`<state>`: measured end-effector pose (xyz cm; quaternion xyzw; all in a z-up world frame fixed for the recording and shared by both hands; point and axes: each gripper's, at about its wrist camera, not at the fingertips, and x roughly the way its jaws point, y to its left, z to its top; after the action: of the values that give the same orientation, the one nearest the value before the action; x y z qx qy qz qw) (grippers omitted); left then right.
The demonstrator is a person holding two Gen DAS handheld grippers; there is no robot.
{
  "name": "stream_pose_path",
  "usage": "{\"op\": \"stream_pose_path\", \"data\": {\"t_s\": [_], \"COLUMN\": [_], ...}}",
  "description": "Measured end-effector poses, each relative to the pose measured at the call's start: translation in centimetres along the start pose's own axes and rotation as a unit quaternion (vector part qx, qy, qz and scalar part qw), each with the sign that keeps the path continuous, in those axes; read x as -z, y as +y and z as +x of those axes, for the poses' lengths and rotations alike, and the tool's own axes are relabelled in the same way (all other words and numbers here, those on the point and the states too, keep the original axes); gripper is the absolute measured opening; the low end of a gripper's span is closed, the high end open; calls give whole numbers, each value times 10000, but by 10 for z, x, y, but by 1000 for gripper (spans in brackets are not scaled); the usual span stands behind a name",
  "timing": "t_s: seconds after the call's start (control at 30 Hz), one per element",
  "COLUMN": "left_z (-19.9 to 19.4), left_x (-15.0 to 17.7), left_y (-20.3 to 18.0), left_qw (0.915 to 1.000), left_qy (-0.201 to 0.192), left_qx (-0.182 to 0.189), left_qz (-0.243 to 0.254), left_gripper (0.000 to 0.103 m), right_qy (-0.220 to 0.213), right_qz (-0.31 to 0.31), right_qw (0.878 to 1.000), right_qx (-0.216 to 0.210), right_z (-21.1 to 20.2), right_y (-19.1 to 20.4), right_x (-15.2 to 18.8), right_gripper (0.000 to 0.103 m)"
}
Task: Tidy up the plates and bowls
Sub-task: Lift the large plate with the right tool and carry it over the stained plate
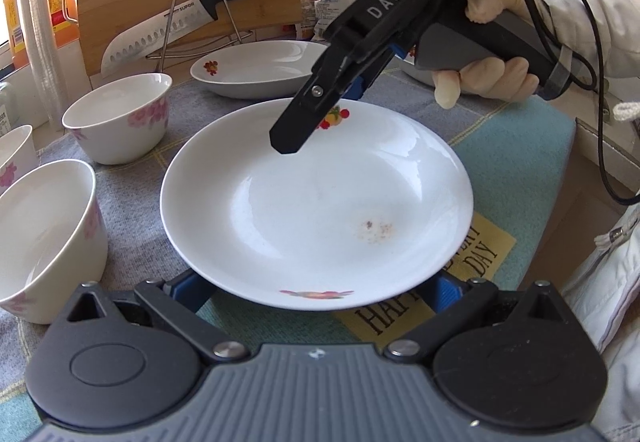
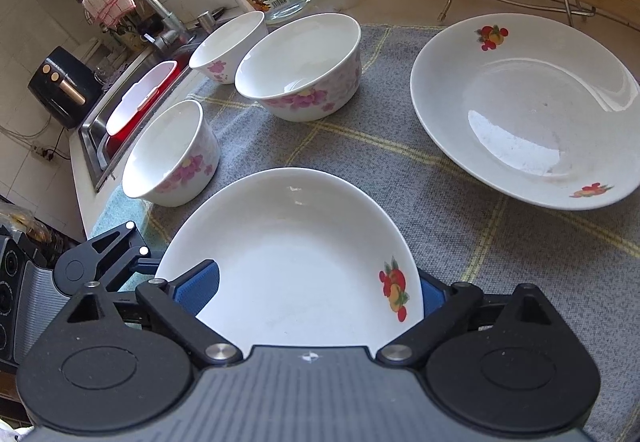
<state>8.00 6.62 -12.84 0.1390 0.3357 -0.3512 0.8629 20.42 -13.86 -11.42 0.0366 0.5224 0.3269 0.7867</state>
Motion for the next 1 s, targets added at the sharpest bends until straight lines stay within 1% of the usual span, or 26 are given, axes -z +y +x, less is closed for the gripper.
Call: {"op": "stream_pose_path", "data": {"t_s": [0.13, 0.5, 1.0], "left_z": [1, 2, -9], "left_x": [-2, -8, -17], "left_y": [1, -1, -6], "left_qw": [10000, 9998, 9999], "left_qy": [54, 181, 116], "left_qx": [1, -56, -55], "left_qz": [-1, 50, 13], "left_gripper": [103, 102, 102], "right_qy": [-9, -14, -110], "right_qz": [59, 84, -77], "right_qw": [10000, 10000, 9999], "right_qx": [-5, -9, 26], "right_z": [-1, -3, -24], "right_y": [-3, -1, 10], "right_x": [-1, 1, 1], "right_gripper": [94, 93, 93]}}
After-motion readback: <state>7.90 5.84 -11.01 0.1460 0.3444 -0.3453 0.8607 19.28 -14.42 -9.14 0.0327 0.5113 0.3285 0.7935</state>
